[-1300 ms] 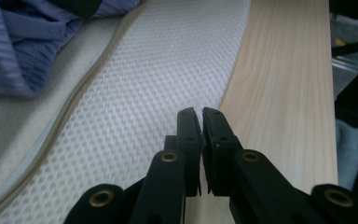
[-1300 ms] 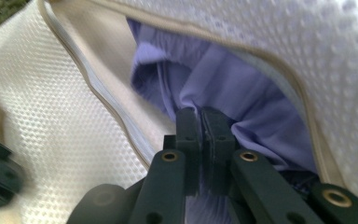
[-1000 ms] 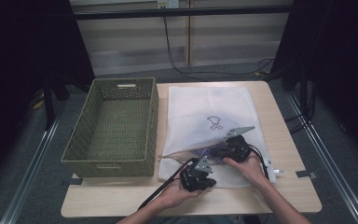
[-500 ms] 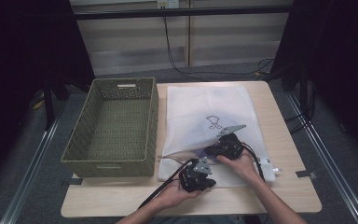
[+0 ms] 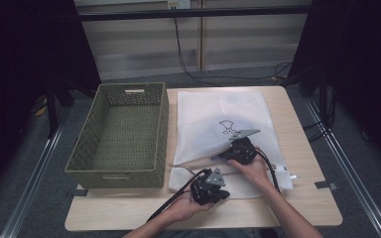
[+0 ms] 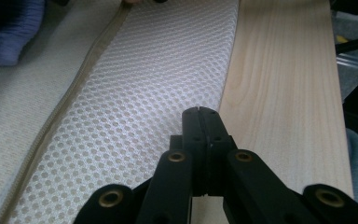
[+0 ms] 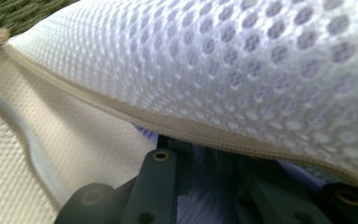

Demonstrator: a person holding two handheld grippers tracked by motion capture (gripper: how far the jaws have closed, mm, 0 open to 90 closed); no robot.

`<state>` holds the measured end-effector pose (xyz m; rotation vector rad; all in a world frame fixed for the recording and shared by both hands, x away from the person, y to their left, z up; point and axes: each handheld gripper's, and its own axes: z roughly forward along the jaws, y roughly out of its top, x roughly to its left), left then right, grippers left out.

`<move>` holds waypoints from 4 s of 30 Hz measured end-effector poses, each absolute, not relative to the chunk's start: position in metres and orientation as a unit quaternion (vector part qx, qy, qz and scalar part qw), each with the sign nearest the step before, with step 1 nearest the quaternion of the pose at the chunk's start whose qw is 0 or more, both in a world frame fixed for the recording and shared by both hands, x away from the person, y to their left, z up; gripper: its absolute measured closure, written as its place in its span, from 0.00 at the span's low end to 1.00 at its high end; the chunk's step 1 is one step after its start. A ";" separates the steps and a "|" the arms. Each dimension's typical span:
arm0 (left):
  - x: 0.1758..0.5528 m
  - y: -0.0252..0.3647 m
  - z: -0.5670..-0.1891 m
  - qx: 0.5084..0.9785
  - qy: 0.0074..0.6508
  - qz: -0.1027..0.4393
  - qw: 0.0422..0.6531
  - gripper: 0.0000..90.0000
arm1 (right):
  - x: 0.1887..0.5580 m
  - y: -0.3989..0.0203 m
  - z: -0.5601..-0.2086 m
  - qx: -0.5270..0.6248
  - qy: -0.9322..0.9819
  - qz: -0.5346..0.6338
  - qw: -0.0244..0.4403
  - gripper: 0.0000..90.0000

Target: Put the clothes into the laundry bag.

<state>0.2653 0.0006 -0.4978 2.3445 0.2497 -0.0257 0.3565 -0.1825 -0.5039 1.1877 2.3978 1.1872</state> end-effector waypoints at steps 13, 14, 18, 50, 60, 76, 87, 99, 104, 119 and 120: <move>0.267 0.001 -0.498 0.917 0.100 -0.020 0.384 1.00 | 0.372 -0.181 -0.504 0.431 0.797 0.400 0.142 0.87; 0.267 0.001 -0.498 0.917 0.101 -0.020 0.385 1.00 | 0.372 -0.181 -0.505 0.433 0.795 0.400 0.143 0.87; 0.267 0.001 -0.499 0.916 0.100 -0.021 0.388 1.00 | 0.374 -0.180 -0.506 0.435 0.791 0.402 0.152 0.86; 0.267 0.001 -0.498 0.916 0.101 -0.021 0.388 1.00 | 0.354 -0.184 -0.498 0.432 0.791 0.406 0.151 0.68; 0.267 0.001 -0.499 0.916 0.102 -0.023 0.388 1.00 | 0.329 -0.202 -0.475 0.407 0.798 0.431 0.107 0.70; 0.267 0.002 -0.499 0.915 0.102 -0.022 0.390 1.00 | 0.324 -0.230 -0.441 0.384 0.774 0.491 0.116 0.82; 0.268 0.002 -0.499 0.917 0.103 -0.022 0.386 1.00 | 0.352 -0.242 -0.447 0.404 0.771 0.479 0.113 0.88; 0.267 0.001 -0.500 0.914 0.102 -0.019 0.392 1.00 | 0.362 -0.242 -0.481 0.419 0.795 0.422 0.123 0.84; 0.268 0.002 -0.499 0.917 0.097 -0.020 0.386 1.00 | 0.364 -0.247 -0.496 0.434 0.794 0.411 0.108 0.83; 0.266 0.001 -0.498 0.918 0.095 -0.015 0.385 1.00 | 0.339 -0.244 -0.492 0.399 0.820 0.398 0.099 0.87; 0.267 0.001 -0.498 0.919 0.093 -0.019 0.383 1.00 | 0.340 -0.243 -0.493 0.403 0.820 0.393 0.108 0.86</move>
